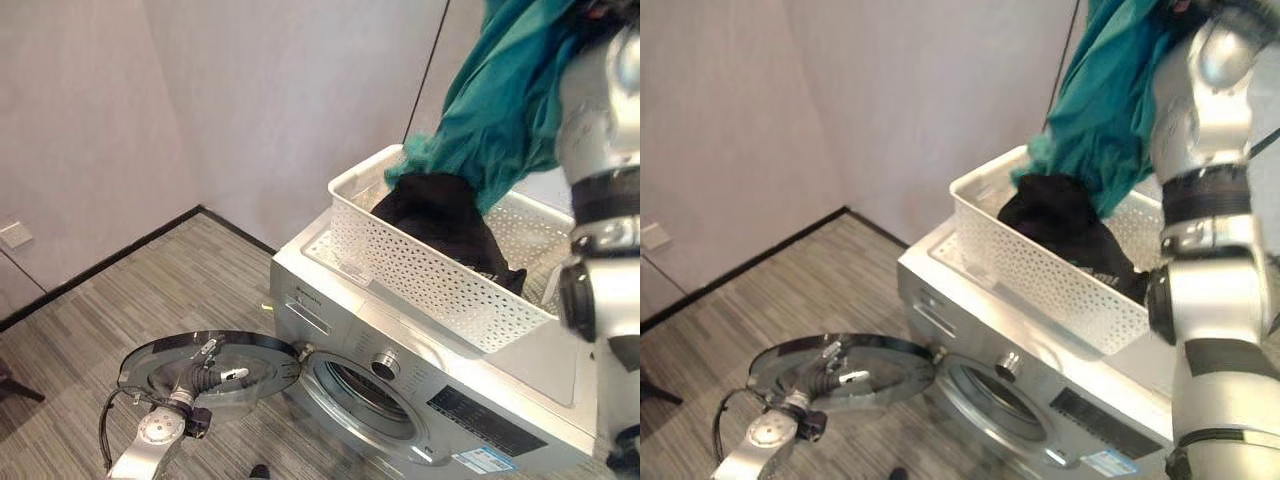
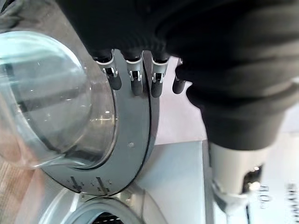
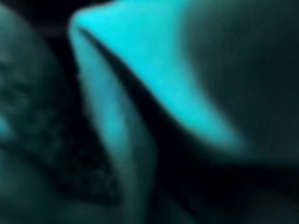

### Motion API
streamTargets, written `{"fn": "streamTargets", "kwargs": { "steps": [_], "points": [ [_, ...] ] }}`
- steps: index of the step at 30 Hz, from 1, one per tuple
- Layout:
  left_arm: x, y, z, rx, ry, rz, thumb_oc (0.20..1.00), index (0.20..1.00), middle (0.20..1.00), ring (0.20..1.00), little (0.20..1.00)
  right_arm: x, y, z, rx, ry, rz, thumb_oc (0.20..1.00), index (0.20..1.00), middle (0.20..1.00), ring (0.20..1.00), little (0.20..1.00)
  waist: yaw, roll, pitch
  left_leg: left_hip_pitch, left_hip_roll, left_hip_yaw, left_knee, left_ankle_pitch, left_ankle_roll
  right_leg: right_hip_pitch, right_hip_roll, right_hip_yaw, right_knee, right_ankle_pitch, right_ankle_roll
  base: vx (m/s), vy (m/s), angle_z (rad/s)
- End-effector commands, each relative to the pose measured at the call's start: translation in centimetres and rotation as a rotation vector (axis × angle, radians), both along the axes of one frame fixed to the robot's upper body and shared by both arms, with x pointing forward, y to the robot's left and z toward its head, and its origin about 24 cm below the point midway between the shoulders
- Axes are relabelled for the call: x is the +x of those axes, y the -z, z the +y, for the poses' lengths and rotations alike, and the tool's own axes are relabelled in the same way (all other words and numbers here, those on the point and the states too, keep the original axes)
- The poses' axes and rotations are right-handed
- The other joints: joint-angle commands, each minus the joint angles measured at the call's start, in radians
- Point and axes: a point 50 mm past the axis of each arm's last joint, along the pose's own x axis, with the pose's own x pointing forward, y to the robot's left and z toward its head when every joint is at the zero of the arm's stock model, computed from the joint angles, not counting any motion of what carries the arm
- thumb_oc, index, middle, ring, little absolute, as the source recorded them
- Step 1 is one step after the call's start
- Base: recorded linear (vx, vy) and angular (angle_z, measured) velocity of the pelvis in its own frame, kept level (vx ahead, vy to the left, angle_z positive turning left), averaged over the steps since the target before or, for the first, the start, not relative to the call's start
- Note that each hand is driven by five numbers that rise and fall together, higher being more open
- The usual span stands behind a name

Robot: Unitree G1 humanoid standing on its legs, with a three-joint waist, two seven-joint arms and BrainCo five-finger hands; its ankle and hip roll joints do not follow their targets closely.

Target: Grab the laundry basket,head to the washer,open it,put in the laundry and shut it.

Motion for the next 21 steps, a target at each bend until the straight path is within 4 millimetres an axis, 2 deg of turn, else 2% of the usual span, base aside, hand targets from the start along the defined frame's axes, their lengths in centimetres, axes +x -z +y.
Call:
{"fn": "streamTargets", "kwargs": {
  "steps": [1, 3, 4, 6, 7, 10, 11, 12, 14, 17, 21],
  "points": [
    [2.0, -3.8, 1.2, 0.046, 0.061, -0.132, 1.0, 1.0, 1.0, 1.0, 1.0, -5.6, -6.2, -1.6, 0.01, 0.066, -0.257, 0.2, 0.2, 0.2, 0.2, 0.2, 0.017, -0.056, -0.076, -0.004, -0.018, -0.008, 0.006, -0.075, 0.037, 0.049, -0.067, 0.011, 0.007, -0.077, 0.086, 0.03, -0.007, 0.21],
    [2.2, -4.8, 1.5, 0.036, 0.063, -0.171, 1.0, 1.0, 1.0, 1.0, 1.0, -6.3, -7.2, -1.0, -0.147, 0.186, -0.222, 0.2, 0.2, 0.2, 0.2, 0.2, 0.022, -0.06, -0.08, -0.009, -0.02, -0.019, 0.006, -0.072, 0.035, 0.051, -0.068, -0.004, 0.008, -0.076, 0.087, 0.01, 0.002, 0.29],
    [2.2, -4.8, 1.4, 0.033, 0.065, -0.172, 1.0, 1.0, 1.0, 1.0, 1.0, -6.4, -7.3, -0.9, -0.151, 0.19, -0.221, 0.2, 0.2, 0.2, 0.2, 0.2, 0.022, -0.057, -0.079, -0.01, -0.021, -0.021, 0.006, -0.072, 0.035, 0.051, -0.068, -0.006, 0.008, -0.076, 0.087, 0.01, 0.004, 0.21],
    [2.6, -5.6, 1.5, 0.026, 0.077, -0.203, 1.0, 1.0, 1.0, 1.0, 1.0, -5.4, -6.9, -0.3, -0.294, 0.251, -0.137, 0.2, 0.2, 0.2, 0.2, 0.2, 0.024, -0.056, -0.078, -0.007, -0.021, -0.023, 0.007, -0.072, 0.035, 0.054, -0.067, -0.007, 0.009, -0.076, 0.086, 0.0, -0.003, 0.06],
    [3.2, -6.7, 1.0, -0.006, 0.084, -0.258, 1.0, 1.0, 1.0, 1.0, 1.0, -4.7, -6.2, 0.5, -0.27, 0.183, -0.147, 0.2, 0.2, 0.2, 0.2, 0.2, 0.027, -0.051, -0.076, -0.003, -0.02, -0.024, 0.008, -0.073, 0.038, 0.059, -0.067, -0.005, 0.012, -0.078, 0.082, 0.0, 0.0, 0.0],
    [3.6, -7.6, 0.7, -0.054, 0.072, -0.299, 1.0, 1.0, 1.0, 1.0, 1.0, -3.9, -5.3, 1.6, -0.245, 0.1, -0.163, 0.2, 0.2, 0.2, 0.2, 0.2, 0.027, -0.047, -0.074, 0.007, -0.019, -0.021, 0.01, -0.076, 0.039, 0.067, -0.066, -0.004, 0.015, -0.082, 0.08, 0.01, 0.001, -0.04],
    [4.0, -8.7, 0.5, -0.091, 0.075, -0.346, 1.0, 1.0, 1.0, 1.0, 1.0, -3.4, -4.8, 2.5, -0.226, 0.036, -0.176, 0.2, 0.2, 0.2, 0.2, 0.2, 0.03, -0.046, -0.073, 0.01, -0.019, -0.02, 0.011, -0.078, 0.039, 0.07, -0.065, -0.002, 0.017, -0.085, 0.079, 0.0, 0.0, 0.0],
    [4.4, -10.5, 0.2, -0.128, 0.088, -0.422, 1.0, 1.0, 1.0, 1.0, 1.0, -2.7, -4.2, 4.2, -0.21, -0.051, -0.182, 0.2, 0.2, 0.2, 0.2, 0.2, 0.036, -0.047, -0.074, 0.016, -0.018, -0.021, 0.014, -0.08, 0.039, 0.075, -0.066, -0.004, 0.021, -0.089, 0.077, 0.0, 0.0, 0.0],
    [4.5, -11.2, -0.1, -0.142, 0.099, -0.449, 1.0, 1.0, 1.0, 1.0, 1.0, -2.2, -3.7, 4.9, -0.188, -0.102, -0.176, 0.2, 0.2, 0.2, 0.2, 0.2, 0.038, -0.047, -0.074, 0.018, -0.018, -0.02, 0.015, -0.081, 0.038, 0.077, -0.066, -0.004, 0.022, -0.091, 0.076, 0.0, 0.0, 0.0],
    [4.8, -13.2, -0.8, -0.192, 0.129, -0.531, 1.0, 1.0, 1.0, 1.0, 1.0, -1.0, -2.5, 7.5, -0.151, -0.255, -0.165, 0.2, 0.2, 0.2, 0.2, 0.2, 0.045, -0.049, -0.074, 0.02, -0.018, -0.019, 0.015, -0.08, 0.038, 0.08, -0.065, -0.004, 0.023, -0.092, 0.073, 0.0, 0.0, 0.0],
    [4.3, -15.3, -1.7, -0.277, 0.184, -0.615, 1.0, 1.0, 1.0, 1.0, 1.0, -0.4, -1.4, 10.8, -0.159, -0.39, -0.164, 0.2, 0.2, 0.2, 0.2, 0.2, 0.049, -0.047, -0.074, 0.026, -0.019, -0.018, 0.014, -0.08, 0.037, 0.082, -0.065, -0.002, 0.022, -0.09, 0.071, 0.0, 0.0, 0.01]
  ]
}}
